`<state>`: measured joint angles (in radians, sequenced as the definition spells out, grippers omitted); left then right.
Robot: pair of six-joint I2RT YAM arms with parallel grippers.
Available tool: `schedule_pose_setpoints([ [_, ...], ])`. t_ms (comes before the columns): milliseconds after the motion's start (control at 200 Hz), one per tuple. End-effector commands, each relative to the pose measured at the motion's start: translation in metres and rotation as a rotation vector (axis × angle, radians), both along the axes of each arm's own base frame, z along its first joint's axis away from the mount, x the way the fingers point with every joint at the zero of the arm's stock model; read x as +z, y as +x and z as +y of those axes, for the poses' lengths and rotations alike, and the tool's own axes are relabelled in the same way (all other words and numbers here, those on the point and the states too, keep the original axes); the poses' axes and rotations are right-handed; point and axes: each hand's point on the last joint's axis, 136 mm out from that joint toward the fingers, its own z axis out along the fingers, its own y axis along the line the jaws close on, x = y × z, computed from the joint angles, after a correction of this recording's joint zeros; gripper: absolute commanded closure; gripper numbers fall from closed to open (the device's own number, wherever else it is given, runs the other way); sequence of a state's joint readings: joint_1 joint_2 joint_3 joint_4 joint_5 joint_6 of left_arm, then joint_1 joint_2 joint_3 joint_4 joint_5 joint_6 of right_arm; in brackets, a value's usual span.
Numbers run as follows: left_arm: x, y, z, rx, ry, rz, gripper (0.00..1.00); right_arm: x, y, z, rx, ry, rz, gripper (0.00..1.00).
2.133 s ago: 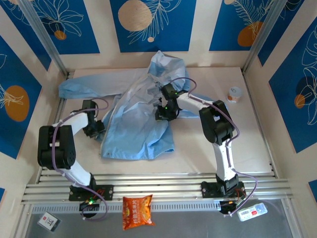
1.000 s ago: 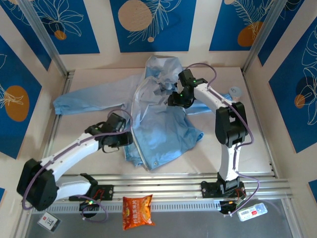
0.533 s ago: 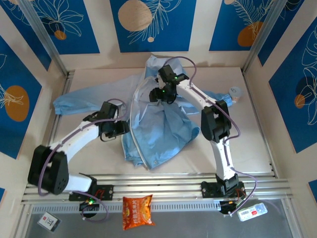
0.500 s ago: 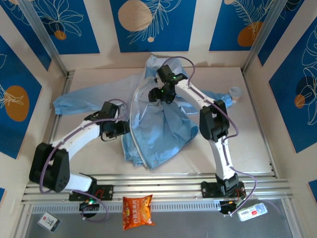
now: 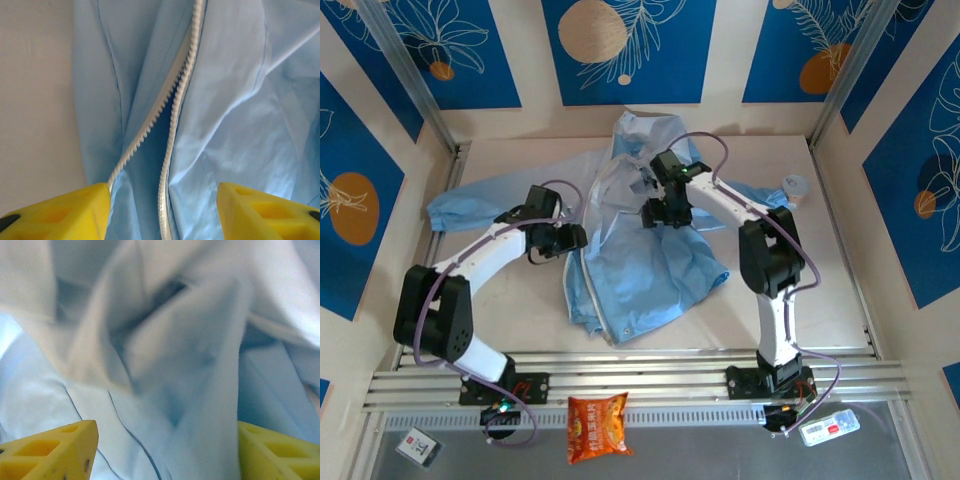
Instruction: Zip up the jacket
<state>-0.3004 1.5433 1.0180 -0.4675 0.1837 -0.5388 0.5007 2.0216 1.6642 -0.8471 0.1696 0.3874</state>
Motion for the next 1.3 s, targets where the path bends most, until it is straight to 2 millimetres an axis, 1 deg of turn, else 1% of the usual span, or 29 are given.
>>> schedule_pose_setpoints([
  [0,-0.001,0.015,0.001,-0.013,-0.023,0.0,0.43,0.021,-0.013,-0.005,-0.028,0.037,-0.017,0.32],
  [50,-0.005,0.018,0.001,-0.012,-0.028,0.007,0.43,0.033,-0.013,-0.007,-0.029,0.037,-0.042,0.32],
  [115,-0.01,0.019,0.001,-0.015,-0.031,0.023,0.43,0.048,-0.006,-0.006,-0.025,0.042,-0.081,0.32],
  [205,-0.017,0.017,-0.002,-0.014,-0.05,0.039,0.43,0.065,0.01,0.005,-0.001,0.063,-0.133,0.32],
  [265,-0.022,0.014,-0.003,-0.009,-0.064,0.047,0.43,0.068,0.022,0.018,0.026,0.081,-0.153,0.32],
  [365,-0.028,0.005,-0.003,0.0,-0.078,0.066,0.43,0.064,0.046,0.042,0.068,0.094,-0.17,0.32],
  [470,-0.034,-0.007,-0.001,0.006,-0.081,0.085,0.43,0.046,0.073,0.06,0.087,0.068,-0.165,0.32],
  [515,-0.036,-0.013,0.001,0.007,-0.078,0.093,0.43,0.036,0.083,0.062,0.081,0.045,-0.158,0.32],
  [575,-0.037,-0.02,0.003,0.008,-0.075,0.097,0.43,0.021,0.094,0.06,0.065,0.005,-0.143,0.32],
  [650,-0.037,-0.03,0.007,0.007,-0.069,0.101,0.42,0.014,0.102,0.059,0.06,-0.01,-0.126,0.32],
  [675,-0.037,-0.033,0.008,0.008,-0.065,0.102,0.41,0.013,0.103,0.059,0.06,-0.013,-0.122,0.35],
  [695,-0.038,-0.036,0.009,0.008,-0.062,0.104,0.41,0.014,0.104,0.058,0.062,-0.016,-0.124,0.39],
  [715,-0.037,-0.038,0.01,0.009,-0.059,0.101,0.41,0.015,0.105,0.057,0.063,-0.017,-0.128,0.46],
  [765,-0.037,-0.045,0.013,0.009,-0.053,0.102,0.41,0.022,0.109,0.052,0.067,-0.033,-0.153,0.7],
  [800,-0.037,-0.05,0.015,0.011,-0.051,0.104,0.41,0.03,0.112,0.048,0.071,-0.044,-0.183,0.83],
  [830,-0.037,-0.054,0.016,0.01,-0.051,0.103,0.41,0.038,0.115,0.044,0.075,-0.051,-0.208,0.89],
  [880,-0.038,-0.061,0.018,0.013,-0.052,0.105,0.41,0.051,0.121,0.036,0.081,-0.053,-0.249,0.95],
  [940,-0.04,-0.068,0.02,0.017,-0.052,0.106,0.41,0.066,0.126,0.026,0.084,-0.052,-0.285,1.0],
  [1000,-0.044,-0.074,0.021,0.021,-0.05,0.112,0.41,0.076,0.131,0.016,0.081,-0.054,-0.304,1.0],
  [1060,-0.048,-0.079,0.022,0.024,-0.054,0.122,0.41,0.081,0.134,0.007,0.081,-0.058,-0.307,1.0],
  [1185,-0.056,-0.089,0.021,0.031,-0.067,0.143,0.41,0.08,0.136,-0.009,0.088,-0.095,-0.299,1.0],
  [1230,-0.058,-0.091,0.021,0.033,-0.068,0.148,0.41,0.076,0.138,-0.014,0.093,-0.118,-0.302,1.0],
  [1295,-0.06,-0.095,0.021,0.033,-0.07,0.152,0.41,0.065,0.144,-0.019,0.101,-0.141,-0.299,1.0],
])
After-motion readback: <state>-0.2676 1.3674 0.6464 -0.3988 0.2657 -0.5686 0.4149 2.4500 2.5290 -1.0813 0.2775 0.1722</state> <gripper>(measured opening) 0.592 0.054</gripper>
